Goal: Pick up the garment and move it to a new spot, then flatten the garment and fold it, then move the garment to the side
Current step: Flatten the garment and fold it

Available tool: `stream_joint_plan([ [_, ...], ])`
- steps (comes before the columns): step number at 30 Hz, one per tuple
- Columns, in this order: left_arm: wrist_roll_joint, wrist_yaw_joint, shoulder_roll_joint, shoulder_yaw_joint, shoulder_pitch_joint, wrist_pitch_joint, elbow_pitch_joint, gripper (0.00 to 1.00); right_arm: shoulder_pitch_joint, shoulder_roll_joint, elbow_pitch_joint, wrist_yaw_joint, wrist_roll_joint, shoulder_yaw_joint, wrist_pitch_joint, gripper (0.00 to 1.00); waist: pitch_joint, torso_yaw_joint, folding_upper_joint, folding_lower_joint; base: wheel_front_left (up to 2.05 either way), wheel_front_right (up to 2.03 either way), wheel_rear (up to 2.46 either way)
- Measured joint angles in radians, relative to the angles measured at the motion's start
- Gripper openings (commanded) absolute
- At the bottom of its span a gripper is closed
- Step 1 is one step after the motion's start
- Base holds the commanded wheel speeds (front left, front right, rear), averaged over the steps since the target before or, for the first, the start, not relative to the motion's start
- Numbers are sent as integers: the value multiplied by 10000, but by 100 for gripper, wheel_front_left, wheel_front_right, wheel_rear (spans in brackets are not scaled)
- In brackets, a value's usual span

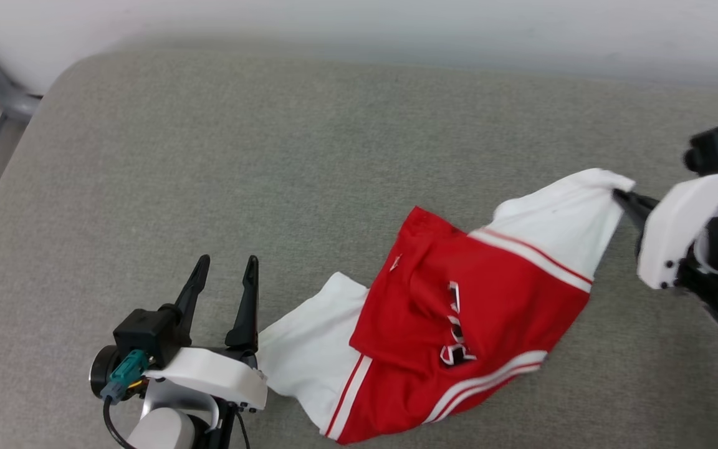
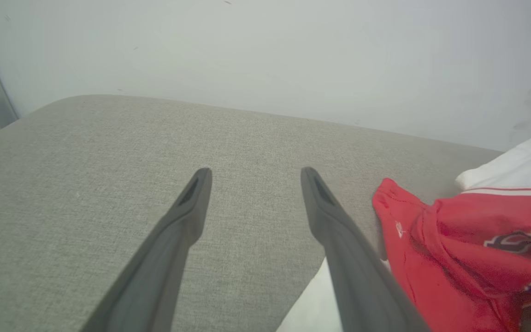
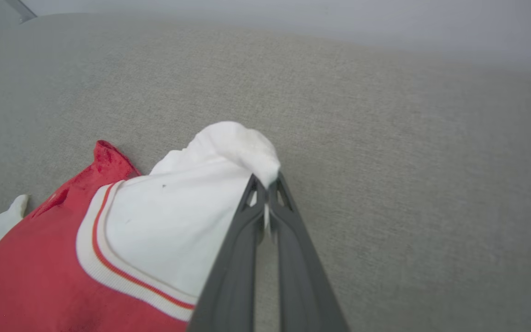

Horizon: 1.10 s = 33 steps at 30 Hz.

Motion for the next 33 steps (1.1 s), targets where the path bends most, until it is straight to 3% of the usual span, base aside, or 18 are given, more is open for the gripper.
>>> stream_joint_plan([
  [6, -104, 128, 146, 102, 316, 105, 10, 100, 1584, 128, -999, 0, -627, -2194, 163, 0, -394, -506, 0, 0, 0, 0, 0],
  [12, -259, 236, 288, 180, 666, 286, 12, 100, 3768, 1218, -1831, 0, -1101, -4194, 380, 0, -651, -941, 0, -1, 0, 0, 0],
  [17, -362, 305, 385, 209, 864, 401, 71, 100, 5414, 2303, -1977, 0, -1289, -5185, 412, 0, -864, -1040, 0, -1, 0, 0, 0],
  [22, -474, 336, 443, 224, 1079, 493, 169, 100, 6405, 2777, -1599, 0, -1241, -5451, 13, 0, -1103, -992, 0, -1, 0, 0, 0],
  [23, -510, 349, 460, 234, 1120, 522, 182, 100, 6474, 2801, -1507, 0, -1220, -5428, -127, 11, -1157, -988, 0, -1, 0, 0, 0],
  [24, -522, 362, 468, 234, 1163, 545, 188, 100, 6509, 2819, -1438, 0, -1231, -5398, -360, 36, -1209, -988, 0, -1, 0, 0, 0],
  [25, -529, 370, 477, 234, 1214, 550, 198, 100, 6539, 2840, -1371, 0, -1290, -5367, -663, 95, -1264, -989, 0, -1, 0, 0, 0],
  [26, -541, 397, 483, 232, 1267, 564, 201, 100, 6535, 2872, -1294, 0, -1289, -5352, -999, 100, -1323, -995, 0, -2, 0, 0, 0],
  [33, -608, 435, 604, 176, 1536, 769, 184, 100, 6318, 2903, -1248, 0, -1630, -5012, -3344, 100, -1762, -1038, 0, -1, 0, 0, 0],
])
